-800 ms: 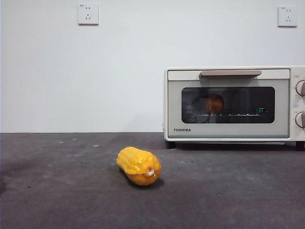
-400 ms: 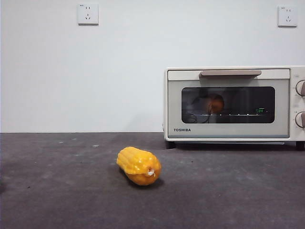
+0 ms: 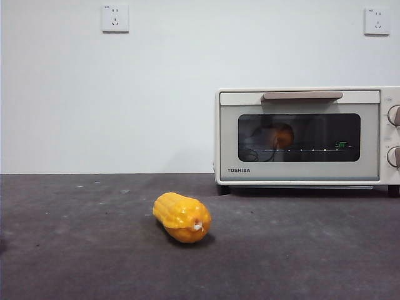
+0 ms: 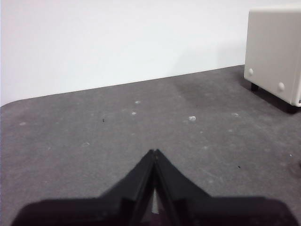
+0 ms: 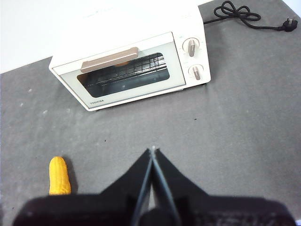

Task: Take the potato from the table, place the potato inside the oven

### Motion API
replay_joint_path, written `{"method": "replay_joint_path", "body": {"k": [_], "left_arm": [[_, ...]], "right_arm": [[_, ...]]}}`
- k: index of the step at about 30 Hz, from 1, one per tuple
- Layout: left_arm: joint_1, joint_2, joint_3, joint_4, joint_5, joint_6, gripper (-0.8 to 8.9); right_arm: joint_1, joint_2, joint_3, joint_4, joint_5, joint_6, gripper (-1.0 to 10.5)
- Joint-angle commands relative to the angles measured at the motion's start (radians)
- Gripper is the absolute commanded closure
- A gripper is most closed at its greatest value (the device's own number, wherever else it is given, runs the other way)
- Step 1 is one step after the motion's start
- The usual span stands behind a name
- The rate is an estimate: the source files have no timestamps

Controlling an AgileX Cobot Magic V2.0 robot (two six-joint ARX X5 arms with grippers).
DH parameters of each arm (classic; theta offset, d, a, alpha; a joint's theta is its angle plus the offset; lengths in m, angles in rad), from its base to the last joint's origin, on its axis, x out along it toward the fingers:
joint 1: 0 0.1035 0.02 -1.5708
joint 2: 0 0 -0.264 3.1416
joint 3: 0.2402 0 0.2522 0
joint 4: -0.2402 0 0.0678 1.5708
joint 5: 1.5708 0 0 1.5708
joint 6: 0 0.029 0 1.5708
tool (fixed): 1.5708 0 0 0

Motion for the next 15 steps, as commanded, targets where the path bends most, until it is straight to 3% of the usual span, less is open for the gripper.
{"method": "replay_joint_path", "body": {"k": [1, 15], "left_arm": [[0.026, -0.004, -0.01, -0.002, 0.024, -0.007, 8.17], [0.126, -0.004, -0.01, -0.125, 0.047, -0.039, 8.17]], "right_arm": [[0.001, 0.0, -0.003, -0.021, 0.005, -0.006, 9.5], [0.001, 0.0, -0.003, -0.021, 0.005, -0.006, 9.5]]}}
